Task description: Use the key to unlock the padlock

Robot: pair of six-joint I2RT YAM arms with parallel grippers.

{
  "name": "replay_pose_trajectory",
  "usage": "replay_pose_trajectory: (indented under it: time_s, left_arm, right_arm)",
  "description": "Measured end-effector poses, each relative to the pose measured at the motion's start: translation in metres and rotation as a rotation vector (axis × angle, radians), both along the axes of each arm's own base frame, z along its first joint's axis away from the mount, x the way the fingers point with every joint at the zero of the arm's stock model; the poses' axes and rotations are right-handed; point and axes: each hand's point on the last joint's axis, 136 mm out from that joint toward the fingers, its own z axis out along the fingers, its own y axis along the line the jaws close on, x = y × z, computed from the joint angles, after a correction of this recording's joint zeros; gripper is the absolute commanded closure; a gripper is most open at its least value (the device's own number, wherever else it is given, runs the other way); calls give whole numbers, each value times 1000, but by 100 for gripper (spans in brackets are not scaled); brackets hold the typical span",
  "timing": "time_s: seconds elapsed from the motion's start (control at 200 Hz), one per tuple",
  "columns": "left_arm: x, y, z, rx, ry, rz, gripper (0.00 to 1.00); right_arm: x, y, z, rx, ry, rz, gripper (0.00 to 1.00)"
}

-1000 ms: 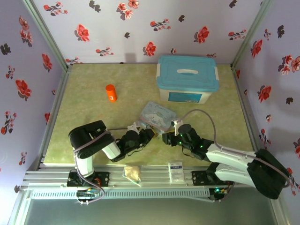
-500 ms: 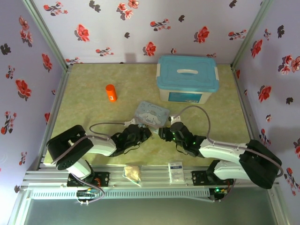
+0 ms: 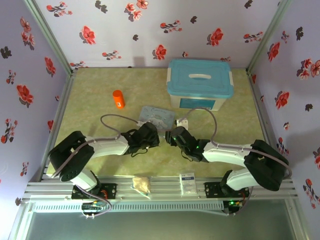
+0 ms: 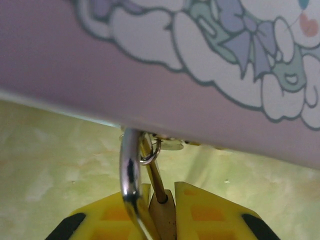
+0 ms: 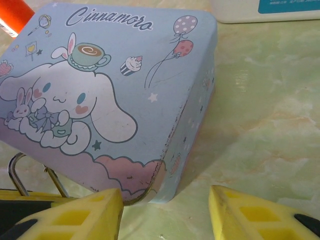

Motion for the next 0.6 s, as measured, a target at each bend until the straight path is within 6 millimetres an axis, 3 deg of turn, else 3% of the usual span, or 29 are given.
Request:
replay_pose_trajectory:
  time_s: [0.44,0.6]
  left_arm:
    - [2,15,0,255,-28,-111,79]
    - [-2,22,-4,331,-22,-134,76]
  right_arm:
    - [0,-1,-1,8,6,-18,52]
    - [-6,-25,-36,-120,68,-53,52]
